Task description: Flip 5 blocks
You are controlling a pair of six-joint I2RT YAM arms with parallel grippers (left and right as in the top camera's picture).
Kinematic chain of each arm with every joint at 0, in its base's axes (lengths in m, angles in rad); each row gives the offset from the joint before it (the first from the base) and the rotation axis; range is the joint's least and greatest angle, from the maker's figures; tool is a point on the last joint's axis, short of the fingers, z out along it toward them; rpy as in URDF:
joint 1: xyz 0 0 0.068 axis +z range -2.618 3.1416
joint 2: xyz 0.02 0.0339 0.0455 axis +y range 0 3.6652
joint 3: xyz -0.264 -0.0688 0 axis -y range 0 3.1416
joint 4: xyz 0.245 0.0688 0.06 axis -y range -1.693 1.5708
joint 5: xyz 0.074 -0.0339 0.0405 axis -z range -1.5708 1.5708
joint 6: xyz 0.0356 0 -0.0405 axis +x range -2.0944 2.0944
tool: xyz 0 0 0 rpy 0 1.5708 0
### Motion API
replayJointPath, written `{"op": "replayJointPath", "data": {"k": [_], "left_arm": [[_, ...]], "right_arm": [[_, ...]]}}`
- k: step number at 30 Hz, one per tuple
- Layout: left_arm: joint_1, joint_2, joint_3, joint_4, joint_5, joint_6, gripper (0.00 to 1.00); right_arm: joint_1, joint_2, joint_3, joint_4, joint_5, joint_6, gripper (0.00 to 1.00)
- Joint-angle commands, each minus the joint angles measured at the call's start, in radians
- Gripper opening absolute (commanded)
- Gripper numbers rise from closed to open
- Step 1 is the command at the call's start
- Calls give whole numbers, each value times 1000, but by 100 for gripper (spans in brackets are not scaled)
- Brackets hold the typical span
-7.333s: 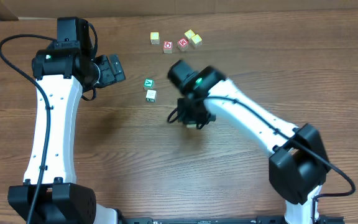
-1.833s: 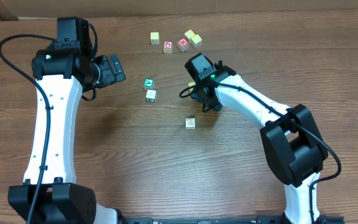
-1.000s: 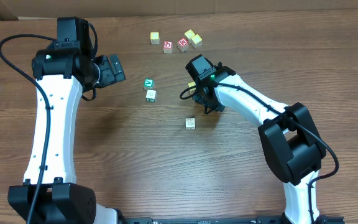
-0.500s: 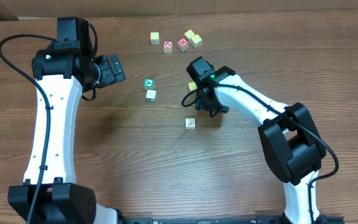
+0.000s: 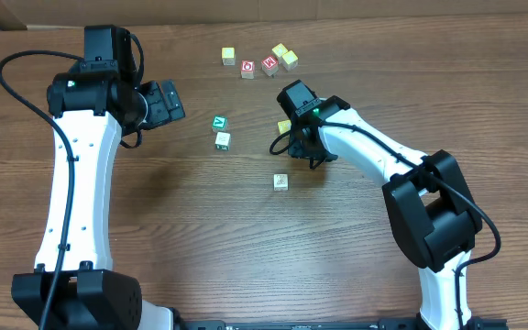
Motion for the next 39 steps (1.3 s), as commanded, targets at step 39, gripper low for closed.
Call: {"op": "replayJointPath", "data": {"k": [39], "left_arm": [[-4,7,25,3,-13,-21,100]], "right_arm": [[85,-156,-96,-146,-151,47,24]]}}
